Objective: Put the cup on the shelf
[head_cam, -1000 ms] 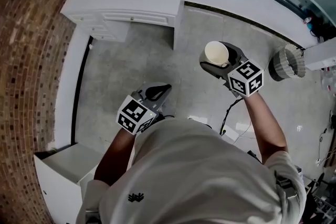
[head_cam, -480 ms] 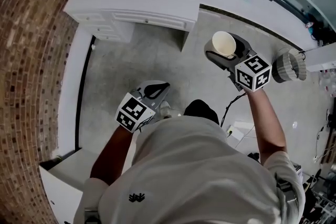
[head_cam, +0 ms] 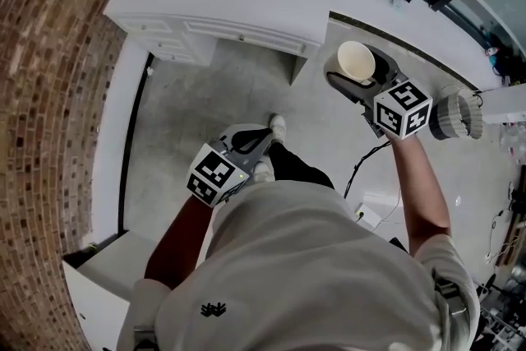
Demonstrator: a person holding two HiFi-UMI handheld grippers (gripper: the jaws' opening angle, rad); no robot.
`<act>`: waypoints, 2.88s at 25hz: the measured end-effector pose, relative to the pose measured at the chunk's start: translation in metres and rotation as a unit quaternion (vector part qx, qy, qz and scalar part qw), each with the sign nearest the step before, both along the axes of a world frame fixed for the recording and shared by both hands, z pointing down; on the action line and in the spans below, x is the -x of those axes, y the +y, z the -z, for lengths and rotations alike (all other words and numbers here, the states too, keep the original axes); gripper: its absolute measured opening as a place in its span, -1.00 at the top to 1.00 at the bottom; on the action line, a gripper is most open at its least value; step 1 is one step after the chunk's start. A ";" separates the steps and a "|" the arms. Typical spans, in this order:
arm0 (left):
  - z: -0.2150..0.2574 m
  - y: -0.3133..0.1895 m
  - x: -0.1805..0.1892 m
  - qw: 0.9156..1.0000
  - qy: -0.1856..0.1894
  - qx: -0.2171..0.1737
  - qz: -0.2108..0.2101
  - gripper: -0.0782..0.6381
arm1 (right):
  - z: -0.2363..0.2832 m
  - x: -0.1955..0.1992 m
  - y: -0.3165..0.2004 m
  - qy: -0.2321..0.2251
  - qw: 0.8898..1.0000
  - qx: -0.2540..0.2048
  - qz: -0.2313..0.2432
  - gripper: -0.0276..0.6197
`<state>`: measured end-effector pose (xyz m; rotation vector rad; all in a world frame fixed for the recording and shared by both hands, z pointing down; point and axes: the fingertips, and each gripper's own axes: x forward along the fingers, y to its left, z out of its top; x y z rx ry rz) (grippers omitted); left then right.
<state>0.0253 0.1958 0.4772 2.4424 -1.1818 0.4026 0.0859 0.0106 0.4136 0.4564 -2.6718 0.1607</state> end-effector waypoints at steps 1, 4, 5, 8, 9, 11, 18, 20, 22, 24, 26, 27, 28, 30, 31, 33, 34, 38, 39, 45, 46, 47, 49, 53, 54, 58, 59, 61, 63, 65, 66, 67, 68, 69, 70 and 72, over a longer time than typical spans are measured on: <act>0.002 -0.006 0.005 1.000 -0.003 -0.001 0.004 0.76 | -0.001 0.006 -0.008 -0.002 1.000 0.001 0.003 -0.44; 0.010 -0.029 0.023 1.000 -0.008 -0.003 0.017 0.76 | -0.002 0.023 -0.033 -0.007 1.000 0.003 0.012 -0.44; 0.012 -0.039 0.030 1.000 -0.011 -0.003 0.022 0.76 | -0.002 0.030 -0.043 -0.008 1.000 0.002 0.015 -0.44; 0.013 -0.070 0.045 0.999 -0.019 -0.001 0.029 0.76 | 0.000 0.049 -0.073 -0.010 1.000 -0.004 0.027 -0.44; 0.015 -0.082 0.048 0.999 -0.021 -0.002 0.029 0.76 | 0.001 0.053 -0.083 -0.010 0.999 -0.007 0.031 -0.44; 0.020 -0.105 0.051 0.999 -0.024 -0.004 0.027 0.76 | 0.002 0.061 -0.106 -0.011 0.999 -0.009 0.034 -0.44; 0.026 -0.183 0.053 0.999 -0.033 -0.001 0.025 0.76 | 0.008 0.076 -0.182 -0.015 0.999 -0.018 0.046 -0.44; 0.026 -0.201 0.048 0.999 -0.031 -0.001 0.023 0.76 | 0.008 0.078 -0.201 -0.016 0.998 -0.021 0.053 -0.44; 0.025 -0.219 0.043 0.999 -0.027 -0.003 0.021 0.76 | 0.008 0.082 -0.221 -0.016 0.998 -0.028 0.058 -0.44; 0.025 -0.233 0.041 0.999 -0.028 -0.004 0.017 0.76 | 0.009 0.089 -0.238 -0.020 0.998 -0.030 0.059 -0.44; 0.027 -0.242 0.041 1.000 -0.028 -0.003 0.012 0.76 | 0.008 0.098 -0.250 -0.022 0.998 -0.026 0.061 -0.44; 0.026 -0.247 0.042 1.000 -0.028 -0.001 0.011 0.76 | 0.009 0.103 -0.255 -0.021 0.997 -0.026 0.062 -0.44; 0.025 -0.252 0.045 1.000 -0.029 0.000 0.011 0.76 | 0.010 0.108 -0.262 -0.021 0.997 -0.027 0.063 -0.44; 0.024 -0.264 0.050 1.000 -0.028 0.000 0.009 0.76 | 0.013 0.119 -0.277 -0.023 0.997 -0.031 0.063 -0.44; 0.024 -0.271 0.052 1.000 -0.027 0.000 0.007 0.76 | 0.014 0.124 -0.285 -0.023 0.997 -0.032 0.063 -0.44; 0.024 -0.282 0.056 1.000 -0.025 -0.001 0.002 0.76 | 0.015 0.134 -0.300 -0.022 0.997 -0.034 0.060 -0.44; 0.023 -0.288 0.060 1.000 -0.024 -0.002 0.000 0.76 | 0.015 0.139 -0.308 -0.021 0.998 -0.035 0.057 -0.44; 0.021 -0.309 0.084 1.000 -0.014 -0.004 -0.013 0.76 | 0.020 0.165 -0.342 -0.023 0.998 -0.035 0.037 -0.44; 0.019 -0.315 0.091 1.000 -0.013 -0.002 -0.018 0.76 | 0.021 0.172 -0.351 -0.023 0.999 -0.034 0.030 -0.44; 0.026 -0.365 0.128 0.998 -0.016 -0.011 -0.053 0.76 | 0.028 0.209 -0.414 -0.015 0.999 -0.040 -0.009 -0.44; 0.027 -0.373 0.134 0.998 -0.017 -0.013 -0.058 0.76 | 0.028 0.215 -0.424 -0.012 0.999 -0.042 -0.016 -0.44; 0.028 -0.379 0.140 0.998 -0.017 -0.014 -0.063 0.76 | 0.028 0.221 -0.435 -0.010 0.999 -0.043 -0.022 -0.44; 0.031 -0.391 0.152 0.997 -0.014 -0.018 -0.070 0.76 | 0.027 0.232 -0.454 -0.007 0.998 -0.044 -0.036 -0.44; 0.028 -0.409 0.180 0.997 -0.005 -0.014 -0.078 0.76 | 0.025 0.251 -0.490 -0.008 0.997 -0.037 -0.065 -0.44; 0.025 -0.413 0.188 0.997 -0.004 -0.011 -0.079 0.76 | 0.025 0.256 -0.497 -0.007 0.997 -0.037 -0.071 -0.44; 0.019 -0.428 0.209 0.996 -0.002 -0.002 -0.089 0.76 | 0.019 0.268 -0.528 -0.001 0.995 -0.032 -0.094 -0.44; 0.020 -0.432 0.214 0.996 0.000 -0.003 -0.093 0.76 | 0.018 0.270 -0.535 -0.001 0.995 -0.030 -0.100 -0.44; 0.023 -0.440 0.222 0.995 0.003 -0.007 -0.099 0.76 | 0.016 0.275 -0.548 -0.002 0.993 -0.028 -0.112 -0.44; 0.021 -0.446 0.232 0.995 0.003 -0.008 -0.103 0.76 | 0.012 0.281 -0.561 0.001 0.992 -0.028 -0.123 -0.44; 0.016 -0.449 0.243 0.994 0.000 -0.004 -0.107 0.76 | 0.007 0.287 -0.572 0.004 0.991 -0.028 -0.134 -0.44; 0.016 -0.451 0.248 0.994 0.000 -0.003 -0.109 0.76 | 0.005 0.289 -0.578 0.004 0.990 -0.027 -0.139 -0.44; 0.016 -0.454 0.253 0.994 0.000 -0.004 -0.110 0.76 | 0.003 0.291 -0.584 0.004 0.989 -0.027 -0.145 -0.44; 0.017 -0.456 0.257 0.994 0.001 -0.004 -0.111 0.76 | 0.002 0.294 -0.590 0.004 0.988 -0.027 -0.150 -0.44; 0.017 -0.458 0.262 0.994 0.001 -0.004 -0.112 0.76 | 0.001 0.296 -0.595 0.004 0.988 -0.028 -0.155 -0.44; 0.017 -0.460 0.266 0.994 0.001 -0.004 -0.112 0.76 | 0.000 0.298 -0.600 0.004 0.987 -0.029 -0.160 -0.44; 0.015 -0.463 0.276 0.994 0.001 -0.004 -0.112 0.76 | -0.002 0.304 -0.609 0.005 0.985 -0.030 -0.168 -0.44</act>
